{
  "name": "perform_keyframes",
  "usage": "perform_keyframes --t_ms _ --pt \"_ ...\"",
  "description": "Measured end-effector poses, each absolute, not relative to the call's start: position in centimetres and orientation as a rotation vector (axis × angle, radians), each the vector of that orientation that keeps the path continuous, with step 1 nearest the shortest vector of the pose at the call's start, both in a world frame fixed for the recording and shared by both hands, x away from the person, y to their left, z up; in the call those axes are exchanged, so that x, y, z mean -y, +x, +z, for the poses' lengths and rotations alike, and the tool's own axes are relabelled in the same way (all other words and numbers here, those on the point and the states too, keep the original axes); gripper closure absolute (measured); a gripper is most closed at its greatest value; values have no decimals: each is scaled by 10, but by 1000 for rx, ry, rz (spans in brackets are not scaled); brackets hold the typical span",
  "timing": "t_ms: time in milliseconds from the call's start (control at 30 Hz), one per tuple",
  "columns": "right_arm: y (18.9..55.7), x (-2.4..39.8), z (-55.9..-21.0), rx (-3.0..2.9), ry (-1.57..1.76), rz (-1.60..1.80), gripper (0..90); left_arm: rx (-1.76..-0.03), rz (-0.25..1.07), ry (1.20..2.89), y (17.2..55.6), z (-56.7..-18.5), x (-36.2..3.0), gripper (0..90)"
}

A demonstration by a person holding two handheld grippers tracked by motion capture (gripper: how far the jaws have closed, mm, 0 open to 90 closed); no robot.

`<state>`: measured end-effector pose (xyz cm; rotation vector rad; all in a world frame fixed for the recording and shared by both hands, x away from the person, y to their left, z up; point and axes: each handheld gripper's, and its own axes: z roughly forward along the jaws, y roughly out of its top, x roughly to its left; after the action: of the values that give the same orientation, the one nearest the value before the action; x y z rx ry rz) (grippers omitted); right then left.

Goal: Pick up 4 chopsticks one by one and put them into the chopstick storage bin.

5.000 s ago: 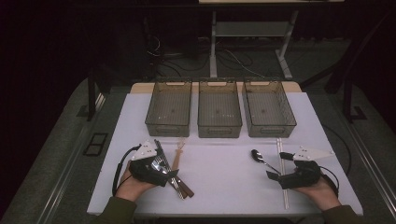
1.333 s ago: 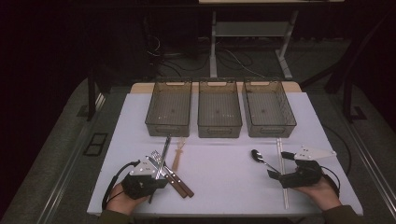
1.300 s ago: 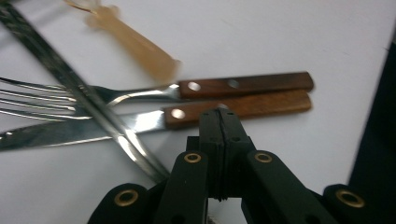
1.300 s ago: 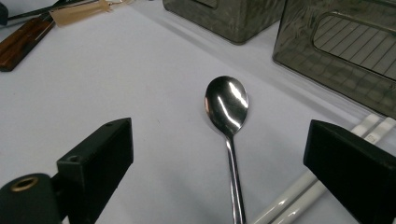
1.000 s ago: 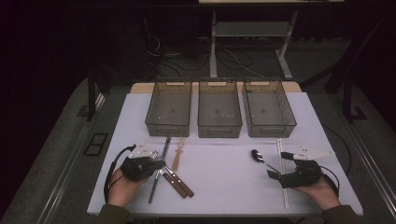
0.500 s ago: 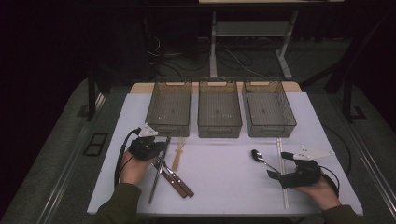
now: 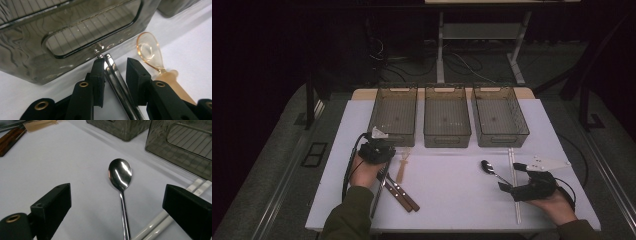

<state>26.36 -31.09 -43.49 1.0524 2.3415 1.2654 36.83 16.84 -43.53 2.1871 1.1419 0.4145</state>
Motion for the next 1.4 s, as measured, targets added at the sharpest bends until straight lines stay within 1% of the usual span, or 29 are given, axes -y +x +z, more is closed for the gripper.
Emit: perform_keyframes --t_ms 267,833,1067,1267,1400 --pt "263 310 -435 -2343 1045 1267 83 -1125 423 2227 370 -439 -166 686" --pt "263 310 -435 -2347 1045 1265 83 -1059 357 2245 368 -440 -158 747" --pt "263 310 -435 -2347 1044 1265 83 -1051 311 2237 368 -440 -157 758" --pt "263 310 -435 -2346 1043 1266 83 -1049 315 2231 367 -439 -158 749" --pt "263 310 -434 -2344 1044 1270 83 -1034 318 2186 364 -433 -162 707"
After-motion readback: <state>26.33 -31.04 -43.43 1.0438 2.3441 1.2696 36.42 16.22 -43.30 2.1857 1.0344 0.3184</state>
